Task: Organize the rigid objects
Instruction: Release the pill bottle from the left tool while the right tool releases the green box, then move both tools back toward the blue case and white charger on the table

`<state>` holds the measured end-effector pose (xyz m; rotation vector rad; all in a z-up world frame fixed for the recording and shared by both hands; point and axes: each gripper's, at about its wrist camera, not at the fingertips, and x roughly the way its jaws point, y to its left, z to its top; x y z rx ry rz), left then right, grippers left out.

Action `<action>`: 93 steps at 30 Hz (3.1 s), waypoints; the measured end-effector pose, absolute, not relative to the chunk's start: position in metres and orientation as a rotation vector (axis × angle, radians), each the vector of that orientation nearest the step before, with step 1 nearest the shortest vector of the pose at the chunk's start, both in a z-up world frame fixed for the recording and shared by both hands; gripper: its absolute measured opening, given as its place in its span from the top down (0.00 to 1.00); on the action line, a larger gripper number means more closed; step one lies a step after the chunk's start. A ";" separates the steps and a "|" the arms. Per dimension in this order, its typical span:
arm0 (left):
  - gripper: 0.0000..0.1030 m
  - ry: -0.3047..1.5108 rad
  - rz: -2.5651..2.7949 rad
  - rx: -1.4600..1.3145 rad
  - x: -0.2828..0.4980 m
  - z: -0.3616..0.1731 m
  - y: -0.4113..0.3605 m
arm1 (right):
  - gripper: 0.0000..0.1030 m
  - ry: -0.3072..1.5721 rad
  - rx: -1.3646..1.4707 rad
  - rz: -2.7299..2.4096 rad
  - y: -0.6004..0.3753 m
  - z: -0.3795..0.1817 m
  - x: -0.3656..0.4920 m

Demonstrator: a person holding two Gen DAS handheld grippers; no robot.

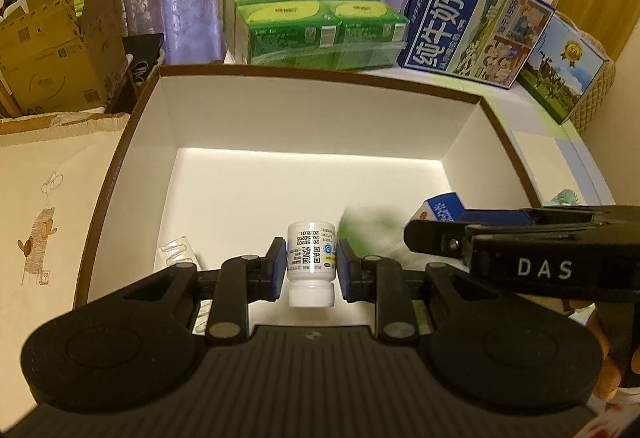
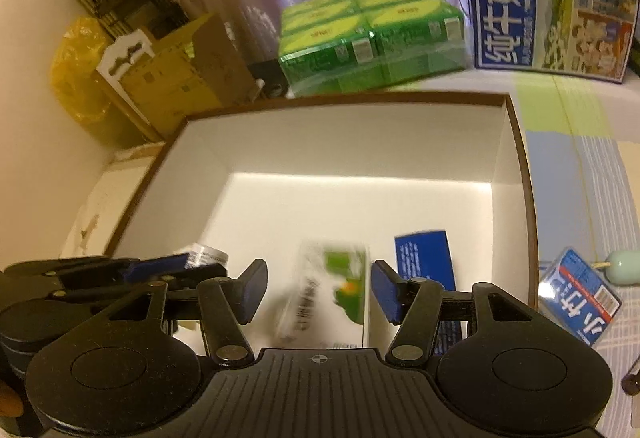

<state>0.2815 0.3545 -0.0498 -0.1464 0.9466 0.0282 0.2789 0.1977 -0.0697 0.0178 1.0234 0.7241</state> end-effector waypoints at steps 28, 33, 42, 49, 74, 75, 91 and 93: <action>0.56 0.959 0.068 -0.139 0.270 -0.047 0.358 | 0.36 1.051 -0.053 0.694 0.191 -0.068 0.268; 0.56 0.951 0.069 -0.149 0.261 -0.042 0.355 | 0.36 1.036 -0.047 0.702 0.186 -0.061 0.262; 0.56 0.912 0.039 -0.178 0.239 -0.023 0.337 | 0.36 0.976 -0.035 0.733 0.162 -0.039 0.241; 0.56 0.875 -0.011 -0.176 0.220 -0.005 0.305 | 0.36 0.938 -0.005 0.725 0.120 -0.022 0.225; 0.56 0.936 -0.225 -0.156 0.199 -0.010 0.134 | 0.36 0.995 0.080 0.540 -0.080 -0.028 0.221; 0.56 0.941 -0.226 -0.154 0.201 -0.012 0.129 | 0.36 0.998 0.083 0.526 -0.088 -0.029 0.223; 0.56 0.991 -0.195 -0.142 0.234 -0.038 0.053 | 0.36 1.028 0.075 0.409 -0.181 -0.051 0.268; 0.56 0.995 -0.179 -0.155 0.241 -0.042 0.048 | 0.36 1.031 0.070 0.409 -0.187 -0.055 0.275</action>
